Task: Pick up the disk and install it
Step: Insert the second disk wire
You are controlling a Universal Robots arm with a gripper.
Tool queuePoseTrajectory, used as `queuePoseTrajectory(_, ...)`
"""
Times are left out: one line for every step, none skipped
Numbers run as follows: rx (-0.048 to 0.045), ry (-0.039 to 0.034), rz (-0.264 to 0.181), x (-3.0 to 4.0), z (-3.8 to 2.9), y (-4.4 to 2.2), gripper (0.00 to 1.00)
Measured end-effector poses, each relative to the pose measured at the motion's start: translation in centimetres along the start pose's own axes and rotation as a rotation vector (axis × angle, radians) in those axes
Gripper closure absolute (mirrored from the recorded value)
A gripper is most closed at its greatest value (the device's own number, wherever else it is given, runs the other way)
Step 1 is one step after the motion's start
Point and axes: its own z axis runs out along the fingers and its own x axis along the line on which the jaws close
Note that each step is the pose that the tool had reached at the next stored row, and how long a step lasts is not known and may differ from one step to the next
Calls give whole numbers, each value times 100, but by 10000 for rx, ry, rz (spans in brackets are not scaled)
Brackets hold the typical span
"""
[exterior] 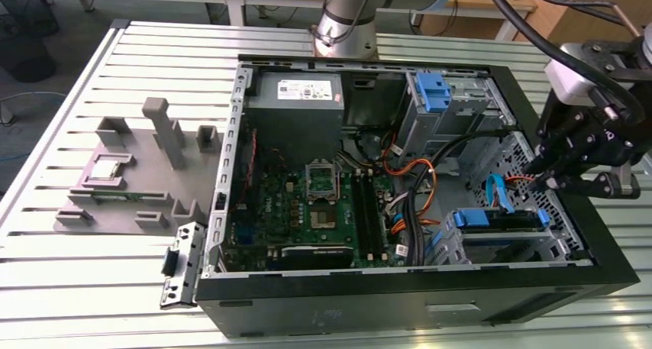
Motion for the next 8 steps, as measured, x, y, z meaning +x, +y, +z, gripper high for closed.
queuePoseTrajectory(0,0,1,-2,3,-8,71)
queuePoseTrajectory(0,0,1,-4,6,-15,71)
queuePoseTrajectory(0,-1,1,-7,8,-24,71)
queuePoseTrajectory(0,0,1,-9,10,-32,71)
queuePoseTrajectory(0,-1,2,-12,13,-41,71)
queuePoseTrajectory(0,-1,3,-14,16,-50,71)
queuePoseTrajectory(1,-2,3,-17,18,-60,71)
queuePoseTrajectory(0,-1,4,-20,20,-72,71)
